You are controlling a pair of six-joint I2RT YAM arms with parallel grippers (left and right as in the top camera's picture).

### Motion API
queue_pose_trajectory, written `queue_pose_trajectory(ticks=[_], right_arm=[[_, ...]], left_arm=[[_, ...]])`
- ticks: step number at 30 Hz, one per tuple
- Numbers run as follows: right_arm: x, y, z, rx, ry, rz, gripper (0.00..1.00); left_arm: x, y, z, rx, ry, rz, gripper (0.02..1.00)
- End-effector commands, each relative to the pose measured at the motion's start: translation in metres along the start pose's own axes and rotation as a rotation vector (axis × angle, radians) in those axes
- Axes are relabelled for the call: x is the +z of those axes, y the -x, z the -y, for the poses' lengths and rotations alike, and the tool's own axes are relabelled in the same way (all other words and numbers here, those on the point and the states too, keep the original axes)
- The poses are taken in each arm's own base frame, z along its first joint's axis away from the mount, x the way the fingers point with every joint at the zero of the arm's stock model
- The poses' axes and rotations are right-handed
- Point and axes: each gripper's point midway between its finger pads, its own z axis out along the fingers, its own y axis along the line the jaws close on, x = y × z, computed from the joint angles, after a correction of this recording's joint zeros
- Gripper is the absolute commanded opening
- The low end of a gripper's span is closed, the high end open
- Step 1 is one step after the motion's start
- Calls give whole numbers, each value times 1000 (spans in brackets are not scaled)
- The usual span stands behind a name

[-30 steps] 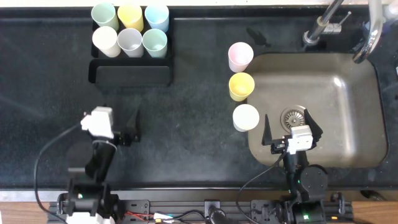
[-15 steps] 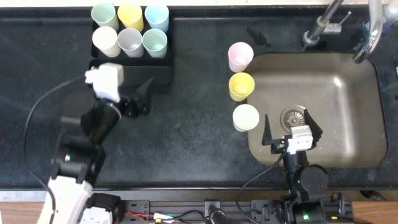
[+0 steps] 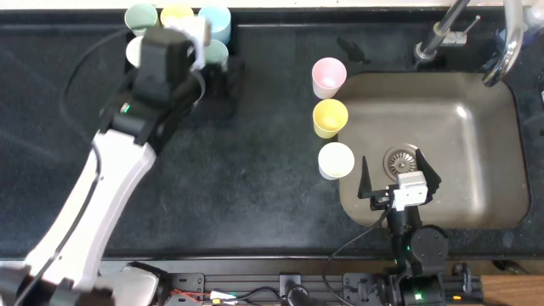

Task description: Store Cups

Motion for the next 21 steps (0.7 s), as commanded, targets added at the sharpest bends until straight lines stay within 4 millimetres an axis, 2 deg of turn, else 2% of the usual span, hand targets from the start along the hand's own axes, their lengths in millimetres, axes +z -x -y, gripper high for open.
queue_pose_trajectory(ticks=[1, 4, 12, 18, 21], right_arm=[[0, -3, -3, 0, 12, 3, 996], [0, -3, -3, 0, 11, 3, 996], [0, -3, -3, 0, 11, 3, 996], [0, -3, -3, 0, 12, 3, 996], [0, -3, -3, 0, 12, 3, 996]], left_arm=[[16, 20, 28, -37, 3, -11, 1000], [33, 15, 46, -67, -9, -61, 1000], [70, -17, 91, -93, 35, -181, 1000], [85, -26, 114, -58, 74, -220, 1000], [94, -29, 119, -56, 82, -236, 1000]])
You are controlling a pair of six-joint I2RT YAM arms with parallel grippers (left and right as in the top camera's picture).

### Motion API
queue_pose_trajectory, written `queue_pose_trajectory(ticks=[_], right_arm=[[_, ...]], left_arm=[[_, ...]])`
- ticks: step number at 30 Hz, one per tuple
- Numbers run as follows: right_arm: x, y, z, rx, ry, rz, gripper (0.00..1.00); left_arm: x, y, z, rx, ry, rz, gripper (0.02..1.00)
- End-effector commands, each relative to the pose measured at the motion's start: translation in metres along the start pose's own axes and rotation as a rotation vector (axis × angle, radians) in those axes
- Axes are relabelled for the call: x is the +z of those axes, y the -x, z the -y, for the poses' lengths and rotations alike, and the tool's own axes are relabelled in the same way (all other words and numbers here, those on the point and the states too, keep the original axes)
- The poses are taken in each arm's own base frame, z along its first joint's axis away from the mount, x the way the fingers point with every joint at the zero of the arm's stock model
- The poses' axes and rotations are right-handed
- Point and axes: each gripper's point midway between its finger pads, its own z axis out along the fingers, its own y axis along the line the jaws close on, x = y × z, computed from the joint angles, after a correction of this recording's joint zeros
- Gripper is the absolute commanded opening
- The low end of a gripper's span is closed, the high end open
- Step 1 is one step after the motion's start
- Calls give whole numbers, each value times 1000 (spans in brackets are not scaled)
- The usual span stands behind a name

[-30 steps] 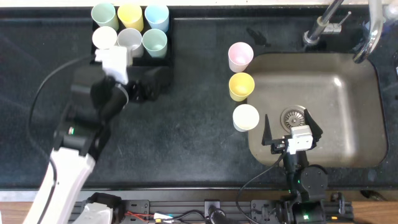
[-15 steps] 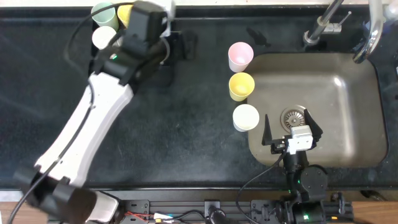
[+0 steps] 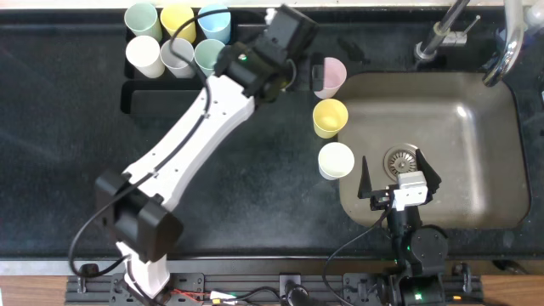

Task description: Store Cups

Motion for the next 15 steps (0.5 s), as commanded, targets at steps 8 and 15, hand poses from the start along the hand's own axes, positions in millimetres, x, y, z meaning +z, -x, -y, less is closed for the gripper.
queue_pose_trajectory(ticks=[8, 15], right_arm=[[0, -3, -3, 0, 12, 3, 996], [0, -3, -3, 0, 12, 4, 996]], left_arm=[[29, 10, 4, -43, 63, 8, 996], [57, 6, 0, -66, 99, -12, 987]])
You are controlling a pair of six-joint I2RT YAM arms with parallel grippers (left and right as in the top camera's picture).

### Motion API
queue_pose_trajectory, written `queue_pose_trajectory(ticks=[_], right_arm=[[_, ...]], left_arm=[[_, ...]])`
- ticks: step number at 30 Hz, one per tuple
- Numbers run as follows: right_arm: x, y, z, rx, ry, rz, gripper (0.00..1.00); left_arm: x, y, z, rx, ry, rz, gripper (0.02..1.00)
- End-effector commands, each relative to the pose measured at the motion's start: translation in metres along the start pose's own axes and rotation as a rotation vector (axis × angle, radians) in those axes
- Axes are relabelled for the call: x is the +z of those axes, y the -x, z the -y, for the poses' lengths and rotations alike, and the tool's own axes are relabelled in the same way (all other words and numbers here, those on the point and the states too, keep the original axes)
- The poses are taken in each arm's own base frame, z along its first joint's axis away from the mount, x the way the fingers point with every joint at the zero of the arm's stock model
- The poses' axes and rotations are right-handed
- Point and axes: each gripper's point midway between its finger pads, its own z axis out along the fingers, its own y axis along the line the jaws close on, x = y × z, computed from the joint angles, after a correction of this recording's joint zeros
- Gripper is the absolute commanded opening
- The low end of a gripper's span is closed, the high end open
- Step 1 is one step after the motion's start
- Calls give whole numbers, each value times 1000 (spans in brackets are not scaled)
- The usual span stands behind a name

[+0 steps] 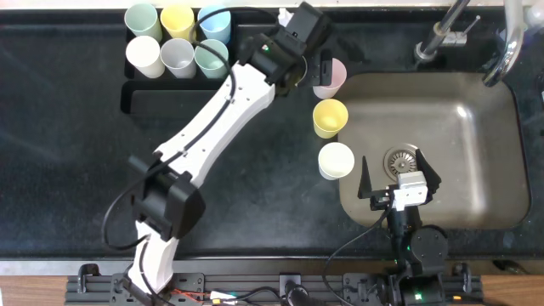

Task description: Store Cups

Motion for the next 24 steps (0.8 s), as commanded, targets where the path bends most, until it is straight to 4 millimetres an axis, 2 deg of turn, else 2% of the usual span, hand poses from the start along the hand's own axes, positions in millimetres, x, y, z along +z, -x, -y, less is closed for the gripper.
queue_pose_trajectory(ticks=[1, 13, 24], right_arm=[[0, -3, -3, 1, 11, 3, 996], [0, -3, -3, 1, 11, 3, 993], [0, -3, -3, 1, 11, 3, 996]], left_arm=[[13, 9, 3, -29, 20, 23, 987], [48, 2, 3, -24, 46, -6, 980], [64, -1, 0, -17, 66, -7, 954]])
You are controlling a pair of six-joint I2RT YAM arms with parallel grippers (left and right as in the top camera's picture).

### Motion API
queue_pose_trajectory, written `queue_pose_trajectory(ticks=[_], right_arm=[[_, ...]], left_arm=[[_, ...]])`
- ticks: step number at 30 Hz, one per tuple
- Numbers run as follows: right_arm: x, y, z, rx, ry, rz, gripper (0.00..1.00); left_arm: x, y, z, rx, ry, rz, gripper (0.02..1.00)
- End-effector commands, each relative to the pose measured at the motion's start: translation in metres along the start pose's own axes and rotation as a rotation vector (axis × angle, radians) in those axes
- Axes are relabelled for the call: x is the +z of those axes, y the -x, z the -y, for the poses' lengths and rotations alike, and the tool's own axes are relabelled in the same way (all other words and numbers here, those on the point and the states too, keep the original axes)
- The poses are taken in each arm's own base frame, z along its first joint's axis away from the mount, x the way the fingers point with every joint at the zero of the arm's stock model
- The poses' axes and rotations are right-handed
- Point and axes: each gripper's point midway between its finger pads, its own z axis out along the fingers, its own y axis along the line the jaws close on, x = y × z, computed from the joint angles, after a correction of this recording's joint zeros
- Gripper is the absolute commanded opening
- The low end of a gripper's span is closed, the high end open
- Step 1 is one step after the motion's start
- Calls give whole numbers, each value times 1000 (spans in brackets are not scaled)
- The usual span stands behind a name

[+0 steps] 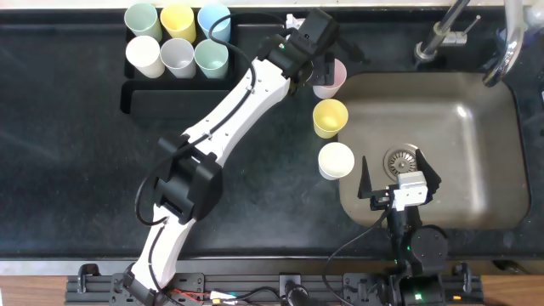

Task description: Store Cups

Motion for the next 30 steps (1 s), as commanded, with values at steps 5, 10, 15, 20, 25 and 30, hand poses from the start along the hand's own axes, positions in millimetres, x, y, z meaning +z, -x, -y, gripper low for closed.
queue_pose_trajectory(ticks=[5, 10, 15, 20, 25, 30], right_arm=[[0, -3, -3, 0, 12, 3, 993], [0, -3, -3, 0, 12, 3, 996], [0, -3, -3, 0, 12, 3, 993], [0, -3, -3, 0, 12, 3, 996], [0, -3, -3, 0, 12, 3, 993], [0, -3, -3, 0, 12, 3, 996]], left_arm=[[23, -3, 0, 1, 25, -10, 882], [30, -7, 0, 3, 24, -27, 796], [32, -9, 0, 4, 25, -30, 724], [42, -12, 4, 4, 3, -43, 643], [44, -12, 13, 4, -30, -45, 579], [40, -5, 19, 1, -48, -20, 472]])
